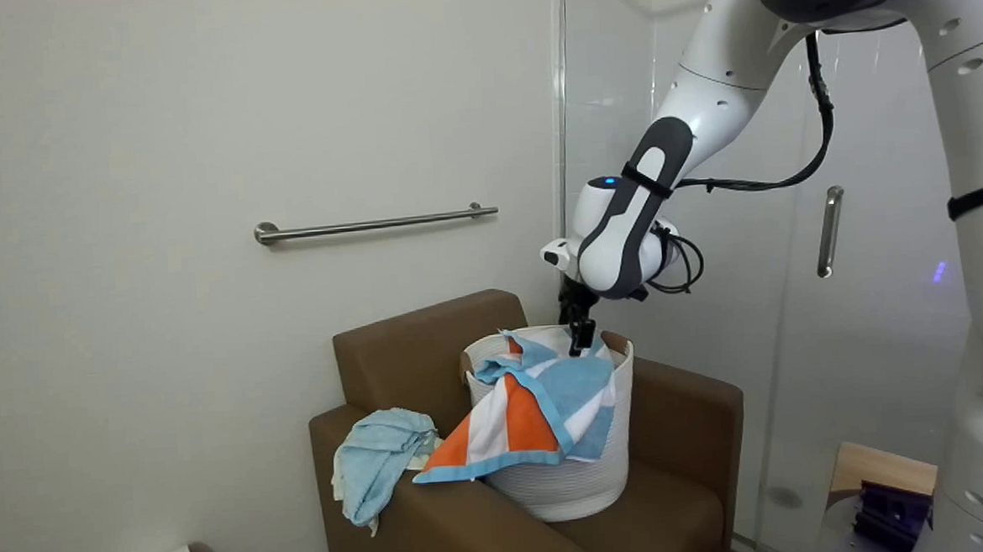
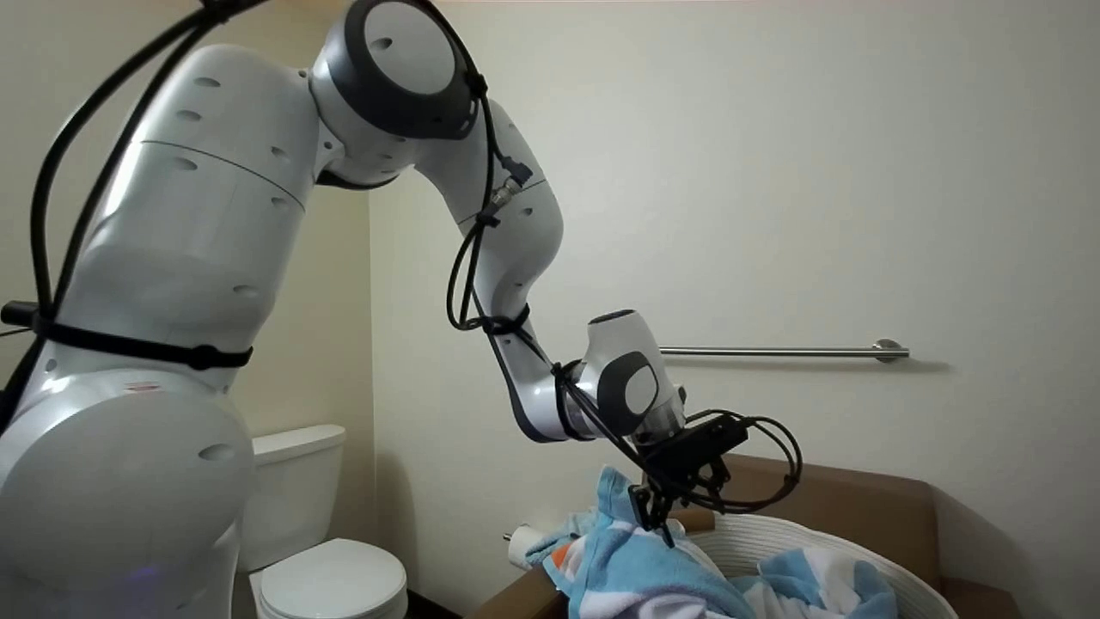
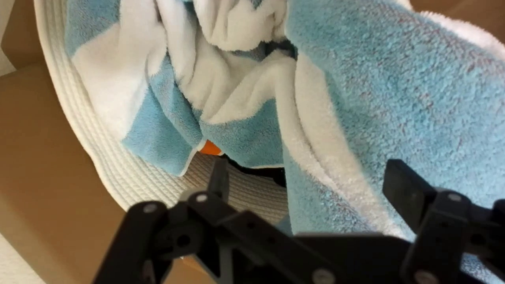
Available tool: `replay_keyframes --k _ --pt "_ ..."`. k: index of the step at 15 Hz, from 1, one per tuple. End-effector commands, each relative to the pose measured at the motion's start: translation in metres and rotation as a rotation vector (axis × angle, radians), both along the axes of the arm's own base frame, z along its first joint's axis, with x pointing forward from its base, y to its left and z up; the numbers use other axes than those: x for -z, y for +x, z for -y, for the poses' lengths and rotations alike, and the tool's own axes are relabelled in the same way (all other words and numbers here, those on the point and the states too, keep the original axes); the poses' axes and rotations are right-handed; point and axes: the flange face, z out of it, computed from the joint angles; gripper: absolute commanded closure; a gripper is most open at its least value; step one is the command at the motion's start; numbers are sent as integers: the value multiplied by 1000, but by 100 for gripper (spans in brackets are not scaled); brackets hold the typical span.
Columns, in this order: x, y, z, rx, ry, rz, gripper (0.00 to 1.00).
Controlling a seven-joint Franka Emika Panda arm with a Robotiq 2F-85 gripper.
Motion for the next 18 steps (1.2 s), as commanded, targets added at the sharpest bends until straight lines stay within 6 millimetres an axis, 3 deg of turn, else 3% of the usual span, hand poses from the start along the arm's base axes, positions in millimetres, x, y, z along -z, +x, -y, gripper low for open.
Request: replay_keyframes --k 1,5,11,18 --pt "12 16 -11 -10 -19 -17 0" --pt "21 32 -19 -21 -25 -29 0" --pt "36 47 -16 -21 -30 -76 0" --pt "39 47 -15 -18 -28 -84 0"
